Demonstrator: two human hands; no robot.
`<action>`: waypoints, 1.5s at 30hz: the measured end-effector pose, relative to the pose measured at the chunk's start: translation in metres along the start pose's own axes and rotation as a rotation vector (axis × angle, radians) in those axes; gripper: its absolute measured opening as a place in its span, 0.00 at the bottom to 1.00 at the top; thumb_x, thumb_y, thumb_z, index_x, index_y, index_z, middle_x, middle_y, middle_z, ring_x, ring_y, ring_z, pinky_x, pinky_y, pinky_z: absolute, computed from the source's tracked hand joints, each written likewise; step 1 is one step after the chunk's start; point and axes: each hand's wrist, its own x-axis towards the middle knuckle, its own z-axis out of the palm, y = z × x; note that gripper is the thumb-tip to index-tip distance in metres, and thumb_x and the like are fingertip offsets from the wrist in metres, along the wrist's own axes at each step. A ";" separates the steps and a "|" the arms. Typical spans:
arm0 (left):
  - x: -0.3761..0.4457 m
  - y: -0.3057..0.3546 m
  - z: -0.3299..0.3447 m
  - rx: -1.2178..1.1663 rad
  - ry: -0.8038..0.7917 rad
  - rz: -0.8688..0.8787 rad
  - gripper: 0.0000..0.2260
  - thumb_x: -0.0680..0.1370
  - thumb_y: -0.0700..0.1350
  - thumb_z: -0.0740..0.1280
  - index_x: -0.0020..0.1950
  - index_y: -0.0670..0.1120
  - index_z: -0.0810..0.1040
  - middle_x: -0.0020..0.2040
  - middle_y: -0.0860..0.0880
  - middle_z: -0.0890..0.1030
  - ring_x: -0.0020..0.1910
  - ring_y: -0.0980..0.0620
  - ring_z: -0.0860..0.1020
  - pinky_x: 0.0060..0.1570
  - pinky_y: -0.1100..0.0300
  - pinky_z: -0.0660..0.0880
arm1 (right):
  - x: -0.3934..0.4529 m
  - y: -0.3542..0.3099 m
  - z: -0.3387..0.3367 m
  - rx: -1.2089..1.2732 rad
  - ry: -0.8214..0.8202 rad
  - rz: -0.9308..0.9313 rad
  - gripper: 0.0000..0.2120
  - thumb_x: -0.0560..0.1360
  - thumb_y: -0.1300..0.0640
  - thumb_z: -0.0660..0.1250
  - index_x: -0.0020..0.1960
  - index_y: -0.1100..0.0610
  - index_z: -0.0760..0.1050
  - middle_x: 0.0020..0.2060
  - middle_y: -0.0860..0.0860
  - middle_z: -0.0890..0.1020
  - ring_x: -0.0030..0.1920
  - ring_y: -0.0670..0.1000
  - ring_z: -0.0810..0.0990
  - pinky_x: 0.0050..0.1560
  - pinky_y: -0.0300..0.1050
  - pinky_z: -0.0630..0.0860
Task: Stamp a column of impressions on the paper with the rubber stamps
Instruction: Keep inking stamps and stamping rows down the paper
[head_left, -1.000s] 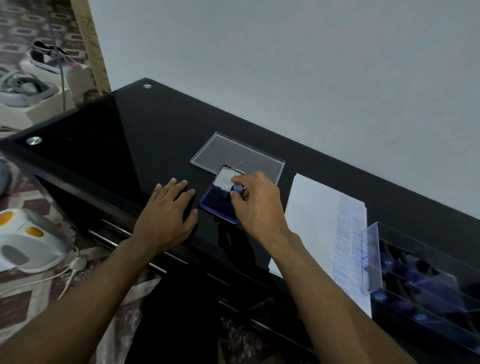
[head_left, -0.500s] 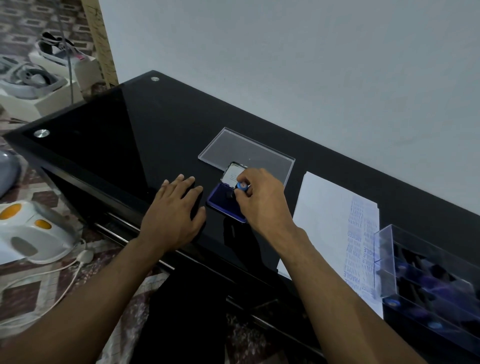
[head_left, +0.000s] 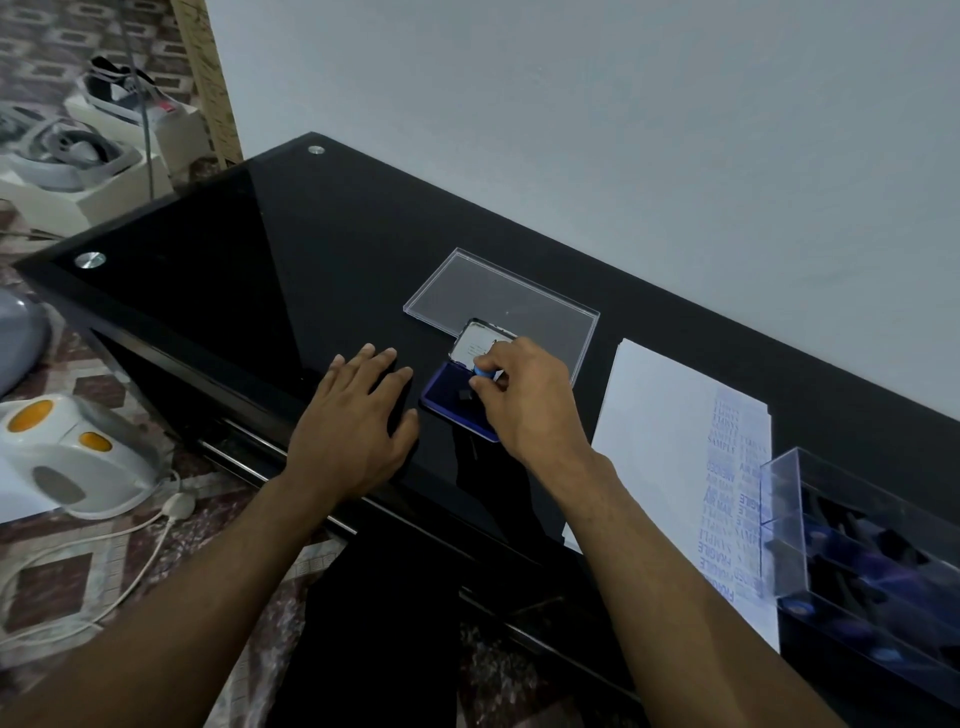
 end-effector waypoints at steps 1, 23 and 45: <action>0.000 0.000 0.000 0.003 0.001 0.000 0.29 0.80 0.61 0.51 0.75 0.49 0.71 0.77 0.46 0.67 0.80 0.46 0.59 0.79 0.45 0.52 | 0.000 0.000 -0.001 0.003 -0.006 0.008 0.05 0.76 0.57 0.71 0.52 0.56 0.82 0.51 0.50 0.79 0.48 0.47 0.78 0.51 0.39 0.77; -0.001 0.001 -0.001 0.004 0.009 -0.005 0.29 0.80 0.62 0.51 0.74 0.49 0.71 0.77 0.46 0.68 0.80 0.46 0.59 0.79 0.44 0.54 | -0.003 0.001 -0.005 0.055 0.004 0.005 0.09 0.76 0.57 0.71 0.55 0.56 0.84 0.54 0.51 0.82 0.52 0.47 0.80 0.57 0.41 0.77; -0.001 0.001 0.000 0.001 0.021 -0.003 0.28 0.79 0.61 0.52 0.74 0.48 0.72 0.77 0.46 0.68 0.79 0.46 0.60 0.78 0.44 0.55 | -0.002 0.004 -0.005 0.017 0.006 -0.015 0.07 0.76 0.57 0.71 0.53 0.55 0.84 0.53 0.50 0.82 0.51 0.47 0.80 0.55 0.42 0.78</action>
